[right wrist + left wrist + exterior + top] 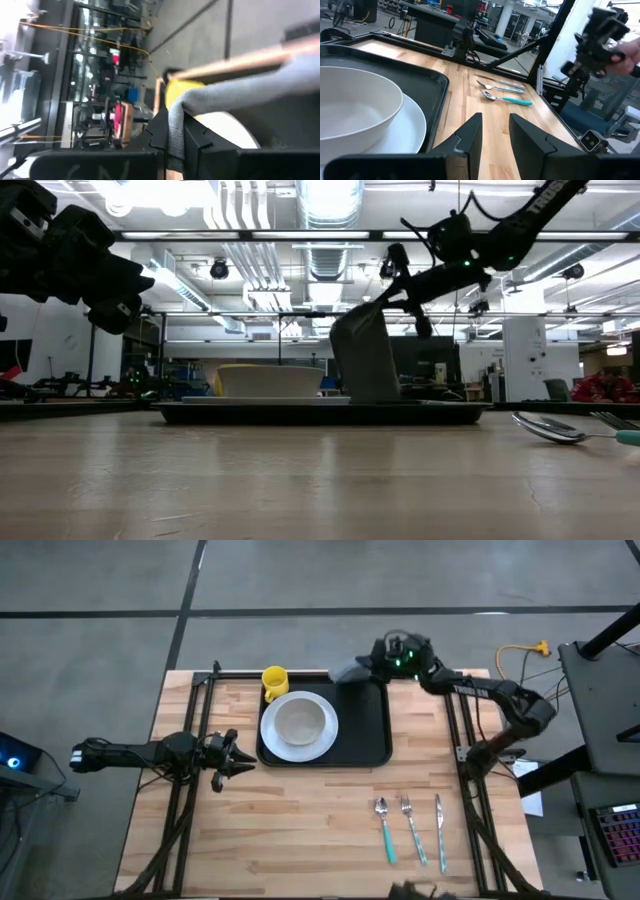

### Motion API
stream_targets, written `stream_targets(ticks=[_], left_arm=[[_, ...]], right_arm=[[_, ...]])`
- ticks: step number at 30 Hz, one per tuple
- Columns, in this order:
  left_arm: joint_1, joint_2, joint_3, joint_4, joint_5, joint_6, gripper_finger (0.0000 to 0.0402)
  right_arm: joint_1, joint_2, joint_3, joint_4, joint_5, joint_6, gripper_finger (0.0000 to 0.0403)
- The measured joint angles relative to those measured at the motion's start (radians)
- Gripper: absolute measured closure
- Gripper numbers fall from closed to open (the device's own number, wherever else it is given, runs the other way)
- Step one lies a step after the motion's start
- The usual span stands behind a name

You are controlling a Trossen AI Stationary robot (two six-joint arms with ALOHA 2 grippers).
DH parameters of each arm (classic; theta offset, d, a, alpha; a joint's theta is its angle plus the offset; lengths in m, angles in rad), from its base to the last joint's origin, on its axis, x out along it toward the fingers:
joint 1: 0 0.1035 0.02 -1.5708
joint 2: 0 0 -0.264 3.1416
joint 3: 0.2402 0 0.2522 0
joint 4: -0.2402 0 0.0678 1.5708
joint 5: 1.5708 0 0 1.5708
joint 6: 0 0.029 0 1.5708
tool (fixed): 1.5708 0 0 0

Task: Set up tray
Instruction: Put the gray napkin on the black serving tray to the right of the white plate

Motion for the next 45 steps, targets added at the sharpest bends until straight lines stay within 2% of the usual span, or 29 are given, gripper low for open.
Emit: stream_targets(ticks=[10,15,24,29,33,39,45], left_arm=[[0.0,0.0,0.0,0.0,0.0,0.0,0.032],[0.0,0.0,0.0,0.0,0.0,0.0,0.032],[0.001,0.0,0.0,0.0,0.0,0.0,0.032],[0.001,0.0,0.0,0.0,0.0,0.0,0.032],[0.001,0.0,0.0,0.0,0.0,0.0,0.032],[0.001,0.0,0.0,0.0,0.0,0.0,0.032],[0.001,0.0,0.0,0.0,0.0,0.0,0.032]], right_arm=[[0.236,-0.175,-0.315,0.009,0.203,0.18,0.039],[0.301,-0.236,-0.422,0.052,0.289,0.268,0.039],[0.365,-0.306,-0.496,0.058,0.246,0.29,0.039],[0.394,-0.31,-0.518,0.056,0.139,0.275,0.0387],[0.406,-0.31,-0.529,0.055,0.113,0.247,0.0354],[0.394,-0.309,-0.529,0.056,0.127,0.206,0.0266],[0.376,-0.309,-0.528,0.048,0.029,0.178,0.018]])
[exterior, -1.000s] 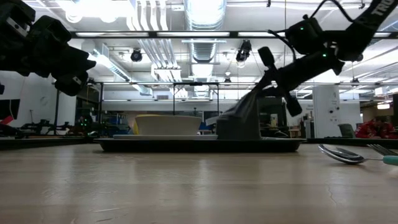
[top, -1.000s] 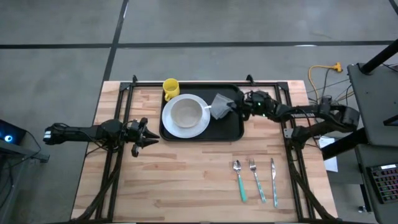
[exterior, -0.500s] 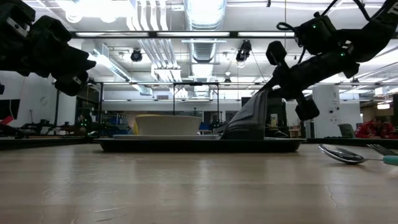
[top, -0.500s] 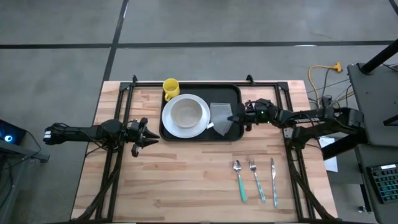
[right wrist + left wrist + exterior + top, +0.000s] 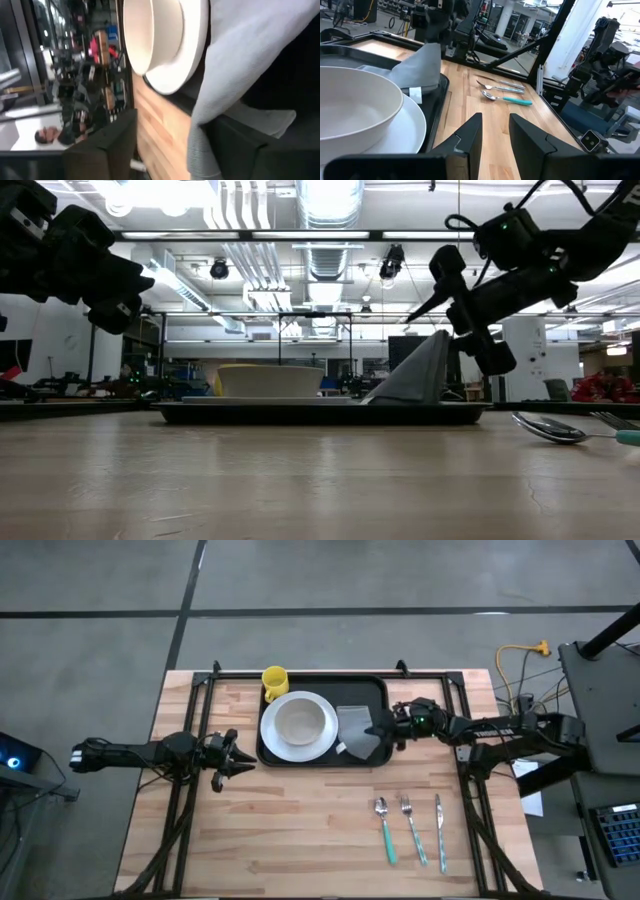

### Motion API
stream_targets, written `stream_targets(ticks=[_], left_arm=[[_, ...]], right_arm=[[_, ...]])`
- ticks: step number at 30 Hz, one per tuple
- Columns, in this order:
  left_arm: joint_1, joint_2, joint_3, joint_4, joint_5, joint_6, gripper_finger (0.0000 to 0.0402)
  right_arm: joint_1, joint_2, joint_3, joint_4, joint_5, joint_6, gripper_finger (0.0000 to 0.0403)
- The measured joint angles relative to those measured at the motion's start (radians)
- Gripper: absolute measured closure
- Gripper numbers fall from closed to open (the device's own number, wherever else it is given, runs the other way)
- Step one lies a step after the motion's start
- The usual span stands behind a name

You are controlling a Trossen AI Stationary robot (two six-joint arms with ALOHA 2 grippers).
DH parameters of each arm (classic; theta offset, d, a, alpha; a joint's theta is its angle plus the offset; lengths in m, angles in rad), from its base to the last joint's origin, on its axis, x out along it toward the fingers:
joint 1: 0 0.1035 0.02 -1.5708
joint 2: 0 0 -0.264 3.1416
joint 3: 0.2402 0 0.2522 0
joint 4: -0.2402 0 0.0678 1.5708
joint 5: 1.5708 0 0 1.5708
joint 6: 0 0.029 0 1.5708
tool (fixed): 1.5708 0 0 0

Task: Set up tray
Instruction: Put the gray napkin on the black serving tray to the right of the white plate

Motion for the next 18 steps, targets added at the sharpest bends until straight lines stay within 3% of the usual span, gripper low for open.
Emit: stream_targets(ticks=[8,15,18], left_arm=[[0.0,0.0,0.0,0.0,0.0,0.0,0.032],[0.0,0.0,0.0,0.0,0.0,0.0,0.032],[0.0,0.0,0.0,0.0,0.0,0.0,0.032]], right_arm=[[-0.078,0.0,0.001,-0.091,-0.167,-0.102,0.01],[-0.167,0.0,0.028,-0.288,-0.232,-0.244,0.0085],[-0.221,0.0,0.087,-0.491,-0.239,-0.348,0.0089]])
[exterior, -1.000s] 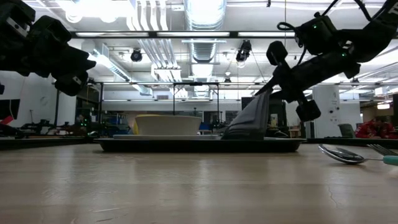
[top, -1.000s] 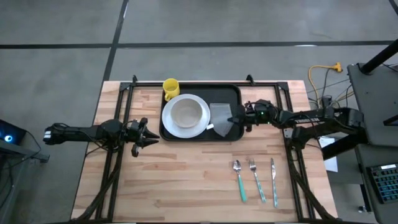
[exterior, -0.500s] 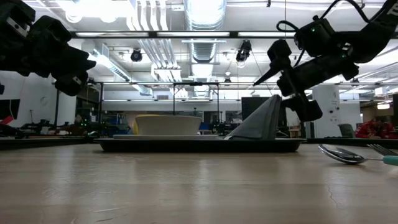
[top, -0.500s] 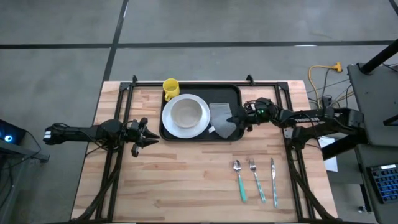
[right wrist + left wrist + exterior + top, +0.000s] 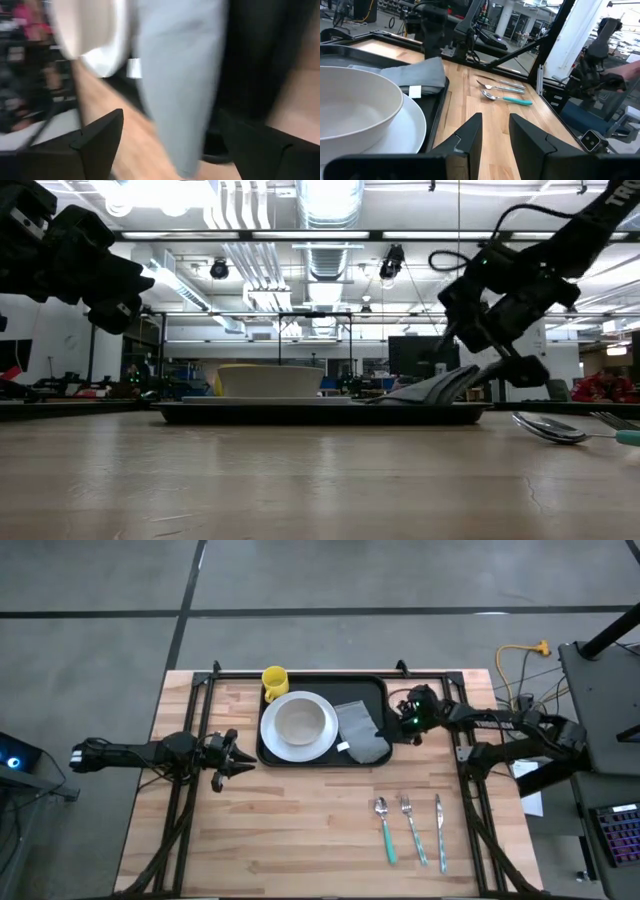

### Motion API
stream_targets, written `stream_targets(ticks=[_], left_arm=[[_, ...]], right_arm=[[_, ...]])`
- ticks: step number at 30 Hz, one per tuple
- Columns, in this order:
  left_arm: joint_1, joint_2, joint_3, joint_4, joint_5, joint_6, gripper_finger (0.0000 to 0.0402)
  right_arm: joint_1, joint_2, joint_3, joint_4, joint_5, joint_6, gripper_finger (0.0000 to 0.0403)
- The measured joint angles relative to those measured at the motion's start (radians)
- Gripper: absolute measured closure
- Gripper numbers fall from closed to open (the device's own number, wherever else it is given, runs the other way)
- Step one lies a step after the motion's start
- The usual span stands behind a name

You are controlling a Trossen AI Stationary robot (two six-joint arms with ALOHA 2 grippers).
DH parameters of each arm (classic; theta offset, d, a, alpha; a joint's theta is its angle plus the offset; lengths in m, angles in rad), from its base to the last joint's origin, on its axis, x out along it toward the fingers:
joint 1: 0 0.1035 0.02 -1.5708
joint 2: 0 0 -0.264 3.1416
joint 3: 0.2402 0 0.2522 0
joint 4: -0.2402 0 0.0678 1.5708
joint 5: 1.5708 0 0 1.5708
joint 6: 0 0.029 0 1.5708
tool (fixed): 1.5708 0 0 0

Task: Set up tray
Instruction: Put the gray napkin on the black serving tray to the right of the white plate

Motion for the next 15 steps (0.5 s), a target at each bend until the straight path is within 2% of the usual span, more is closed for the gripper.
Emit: stream_targets(ticks=[3,5,9,15], left_arm=[[0.0,0.0,0.0,0.0,0.0,0.0,0.032],[0.0,0.0,0.0,0.0,0.0,0.0,0.032],[0.0,0.0,0.0,0.0,0.0,0.0,0.032],[-0.001,0.0,0.0,0.0,0.0,0.0,0.032]], right_arm=[[-0.046,0.0,0.082,-0.198,0.061,-0.143,0.0095],[-0.065,0.0,0.14,-0.258,0.119,-0.229,0.0099],[-0.067,0.009,0.258,-0.279,0.197,-0.472,0.0101],[-0.031,0.077,0.394,-0.295,0.202,-0.936,0.0097]])
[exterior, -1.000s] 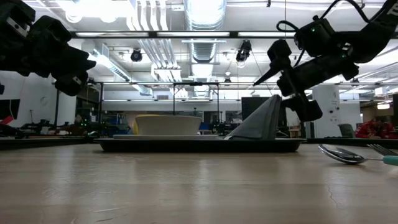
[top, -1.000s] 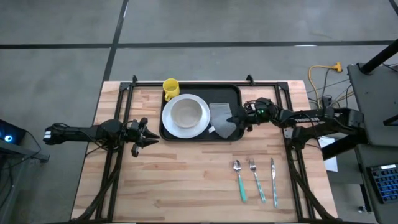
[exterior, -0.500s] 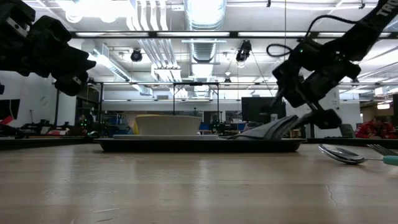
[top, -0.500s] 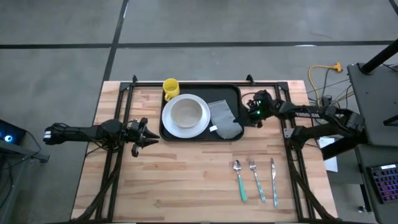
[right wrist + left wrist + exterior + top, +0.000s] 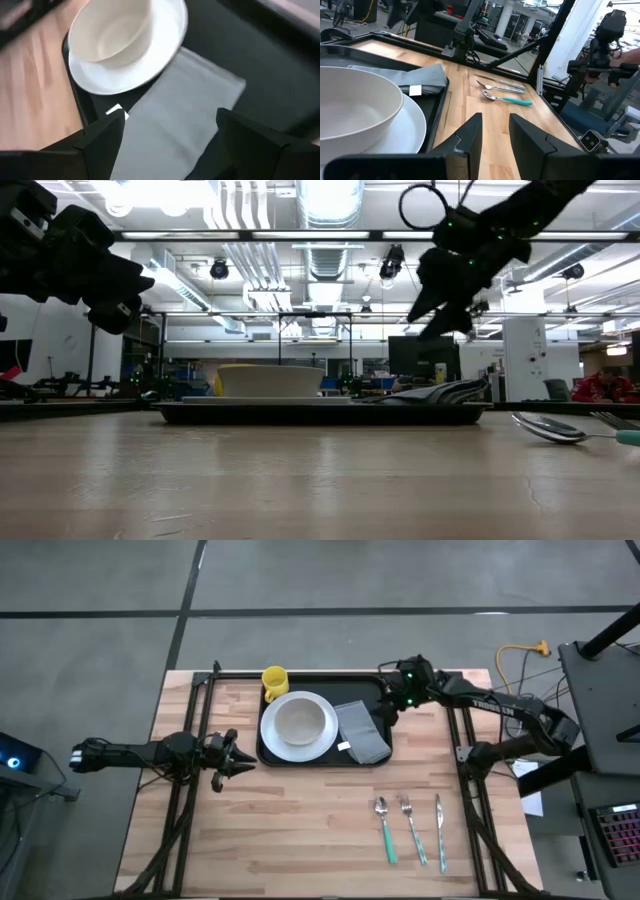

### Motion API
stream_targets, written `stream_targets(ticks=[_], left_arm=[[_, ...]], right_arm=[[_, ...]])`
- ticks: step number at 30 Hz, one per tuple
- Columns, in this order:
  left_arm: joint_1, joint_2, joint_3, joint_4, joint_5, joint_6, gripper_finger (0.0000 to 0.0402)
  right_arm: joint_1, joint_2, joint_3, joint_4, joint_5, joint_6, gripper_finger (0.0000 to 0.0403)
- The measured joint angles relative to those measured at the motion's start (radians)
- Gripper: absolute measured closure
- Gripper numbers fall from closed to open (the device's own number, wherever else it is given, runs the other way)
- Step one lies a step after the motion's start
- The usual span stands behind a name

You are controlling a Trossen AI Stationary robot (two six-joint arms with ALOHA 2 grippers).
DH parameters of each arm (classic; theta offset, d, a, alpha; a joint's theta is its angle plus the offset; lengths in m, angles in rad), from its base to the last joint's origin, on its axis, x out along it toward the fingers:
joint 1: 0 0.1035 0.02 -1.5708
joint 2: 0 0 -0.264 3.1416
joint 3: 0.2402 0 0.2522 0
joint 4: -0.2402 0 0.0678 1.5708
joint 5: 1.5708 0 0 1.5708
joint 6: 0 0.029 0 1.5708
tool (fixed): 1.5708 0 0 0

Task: Set up tray
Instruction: Put the gray napkin on the black serving tray to the right of the white plate

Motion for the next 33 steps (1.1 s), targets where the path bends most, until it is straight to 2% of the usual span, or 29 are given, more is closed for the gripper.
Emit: stream_targets(ticks=[6,15,24,30,33], left_arm=[[0.0,0.0,0.0,0.0,0.0,0.0,0.032],[0.0,0.0,0.0,0.0,0.0,0.0,0.032],[0.0,0.0,0.0,0.0,0.0,0.0,0.032],[0.001,0.0,0.0,0.0,0.0,0.0,0.032],[0.001,0.0,0.0,0.0,0.0,0.0,0.032]], right_arm=[[0.034,0.153,0.122,-0.091,0.004,-0.305,0.0104],[0.087,0.421,0.305,-0.288,0.0,-0.528,0.0105],[0.097,0.575,0.401,-0.366,0.013,-0.622,0.0123],[0.104,0.599,0.39,-0.367,0.176,-0.634,0.0136],[0.105,0.604,0.384,-0.367,0.206,-0.648,0.0141]])
